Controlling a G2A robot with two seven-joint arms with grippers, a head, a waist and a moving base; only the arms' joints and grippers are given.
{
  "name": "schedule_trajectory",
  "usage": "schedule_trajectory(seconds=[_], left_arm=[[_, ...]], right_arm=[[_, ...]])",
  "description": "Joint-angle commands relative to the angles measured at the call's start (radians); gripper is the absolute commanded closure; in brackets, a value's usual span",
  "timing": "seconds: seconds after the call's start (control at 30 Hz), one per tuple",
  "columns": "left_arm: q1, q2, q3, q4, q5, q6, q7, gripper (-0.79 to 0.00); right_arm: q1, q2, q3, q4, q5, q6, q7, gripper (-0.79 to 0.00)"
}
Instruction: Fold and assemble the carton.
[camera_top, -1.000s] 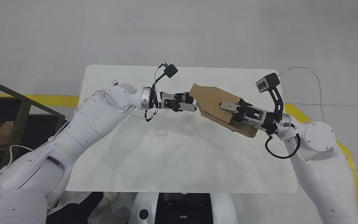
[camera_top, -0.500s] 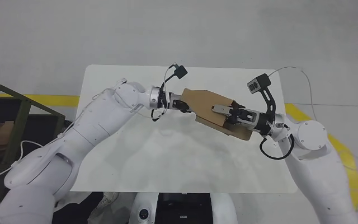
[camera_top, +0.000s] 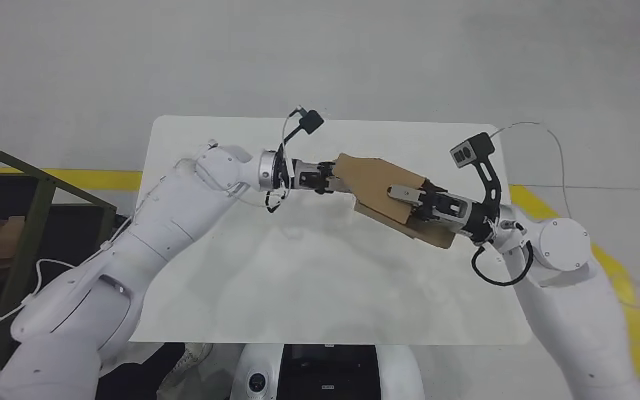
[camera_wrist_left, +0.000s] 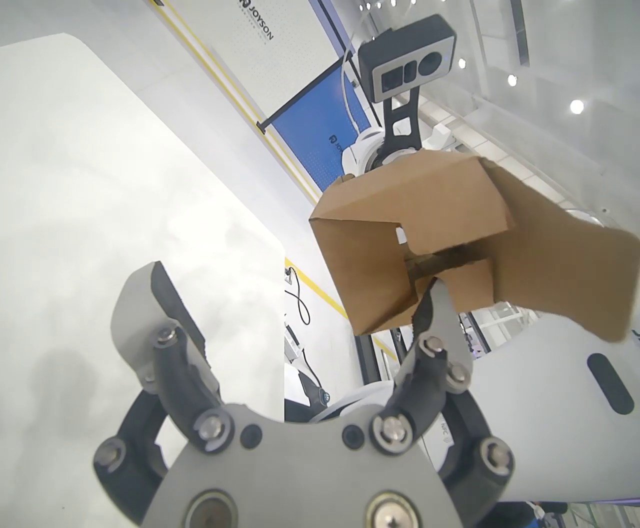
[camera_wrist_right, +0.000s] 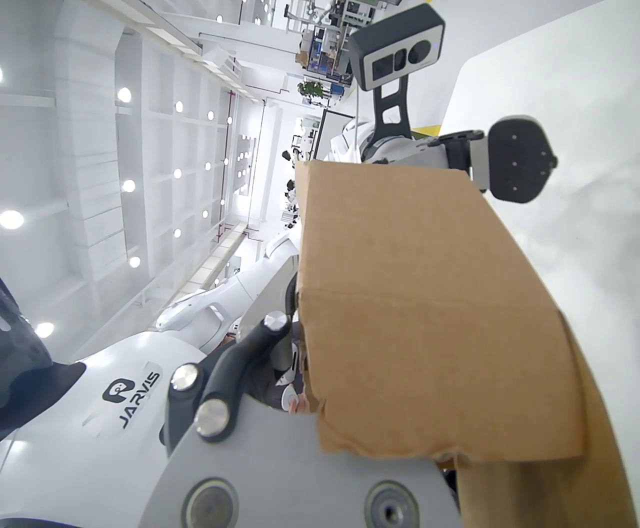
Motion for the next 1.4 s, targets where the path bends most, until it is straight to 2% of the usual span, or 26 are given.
schedule_trajectory(seconds=[0.0,0.2,0.33,0.57,0.93,1.37], left_arm=[[0.015,0.009,-0.026,0.002,-0.007,-0.003,-0.004,-0.785],[0.048,0.028,-0.096,-0.012,-0.014,0.001,0.008,-0.785],[0.053,0.027,-0.115,-0.028,0.000,0.018,0.028,-0.785],[0.041,0.004,-0.093,-0.036,0.033,0.046,0.033,-0.785],[0.038,-0.024,-0.059,-0.048,0.031,0.055,-0.041,-0.785],[0.030,-0.046,-0.070,-0.024,0.036,0.044,-0.051,-0.785]], right_arm=[[-0.006,0.001,0.007,0.000,0.004,0.000,0.004,0.000],[-0.012,0.002,0.006,-0.006,-0.001,0.006,0.028,0.000],[0.000,0.002,-0.018,-0.022,-0.033,0.012,0.060,0.000],[0.024,-0.002,-0.054,-0.019,-0.046,0.013,0.068,0.000],[0.033,-0.003,-0.054,-0.013,-0.031,0.008,0.057,0.000],[0.030,-0.002,-0.048,-0.017,-0.032,0.010,0.057,0.000]])
